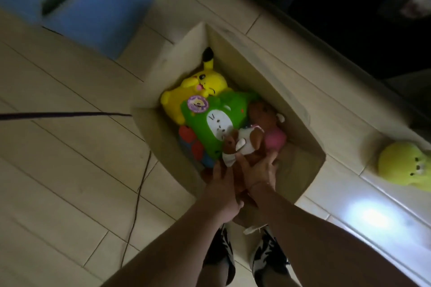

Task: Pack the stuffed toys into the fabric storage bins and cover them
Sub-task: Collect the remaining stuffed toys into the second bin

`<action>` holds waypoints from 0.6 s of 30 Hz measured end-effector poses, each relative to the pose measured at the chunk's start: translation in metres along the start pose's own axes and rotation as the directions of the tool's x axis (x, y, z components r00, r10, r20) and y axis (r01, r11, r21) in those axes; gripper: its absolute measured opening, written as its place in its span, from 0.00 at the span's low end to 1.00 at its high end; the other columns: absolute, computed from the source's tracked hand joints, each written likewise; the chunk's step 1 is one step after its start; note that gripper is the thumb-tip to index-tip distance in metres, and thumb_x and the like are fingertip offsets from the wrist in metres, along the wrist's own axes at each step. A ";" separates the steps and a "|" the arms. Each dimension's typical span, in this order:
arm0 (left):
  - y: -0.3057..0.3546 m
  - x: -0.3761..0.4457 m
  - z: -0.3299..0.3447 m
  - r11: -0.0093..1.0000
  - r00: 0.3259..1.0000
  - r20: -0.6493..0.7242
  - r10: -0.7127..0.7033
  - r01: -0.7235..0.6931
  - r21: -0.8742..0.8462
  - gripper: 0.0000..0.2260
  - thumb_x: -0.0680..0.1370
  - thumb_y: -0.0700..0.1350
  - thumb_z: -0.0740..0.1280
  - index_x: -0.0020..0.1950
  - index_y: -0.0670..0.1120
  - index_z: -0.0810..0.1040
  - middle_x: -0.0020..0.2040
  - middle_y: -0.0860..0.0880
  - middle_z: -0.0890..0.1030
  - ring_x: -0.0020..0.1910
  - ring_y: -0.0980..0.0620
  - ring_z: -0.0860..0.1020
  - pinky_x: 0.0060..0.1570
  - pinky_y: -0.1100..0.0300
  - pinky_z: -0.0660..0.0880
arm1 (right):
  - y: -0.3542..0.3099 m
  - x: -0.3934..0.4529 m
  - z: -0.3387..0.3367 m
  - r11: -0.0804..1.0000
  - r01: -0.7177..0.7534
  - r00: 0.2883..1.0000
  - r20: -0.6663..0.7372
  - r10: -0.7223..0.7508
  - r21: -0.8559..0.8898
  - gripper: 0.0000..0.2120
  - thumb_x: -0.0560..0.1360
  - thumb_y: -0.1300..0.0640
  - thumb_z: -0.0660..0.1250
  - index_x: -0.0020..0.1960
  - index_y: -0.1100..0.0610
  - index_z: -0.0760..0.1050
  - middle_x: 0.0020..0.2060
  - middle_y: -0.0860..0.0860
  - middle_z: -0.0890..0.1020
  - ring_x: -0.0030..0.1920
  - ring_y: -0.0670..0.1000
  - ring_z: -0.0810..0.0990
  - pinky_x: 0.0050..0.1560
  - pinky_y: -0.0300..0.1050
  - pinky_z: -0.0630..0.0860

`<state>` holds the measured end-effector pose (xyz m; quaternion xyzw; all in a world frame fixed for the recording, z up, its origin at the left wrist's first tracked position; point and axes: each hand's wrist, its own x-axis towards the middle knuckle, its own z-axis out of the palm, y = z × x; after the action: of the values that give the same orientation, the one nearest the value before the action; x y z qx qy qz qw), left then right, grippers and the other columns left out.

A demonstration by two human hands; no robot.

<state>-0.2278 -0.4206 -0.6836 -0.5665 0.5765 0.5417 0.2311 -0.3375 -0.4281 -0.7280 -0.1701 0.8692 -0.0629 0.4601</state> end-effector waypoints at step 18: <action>0.007 -0.012 -0.021 0.841 0.969 -0.214 -0.121 0.215 0.497 0.16 0.77 0.53 0.63 0.64 0.53 0.70 0.63 0.49 0.68 0.65 0.43 0.69 0.66 0.42 0.63 | 0.004 -0.059 -0.087 0.340 0.667 0.732 0.667 -0.139 -0.663 0.12 0.78 0.53 0.59 0.57 0.54 0.77 0.55 0.53 0.81 0.58 0.57 0.78 0.59 0.49 0.73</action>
<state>-0.2240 -0.4359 -0.6641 -0.5773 0.6664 0.2930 0.3698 -0.3792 -0.4072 -0.6340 -0.6097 0.5447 0.3212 0.4780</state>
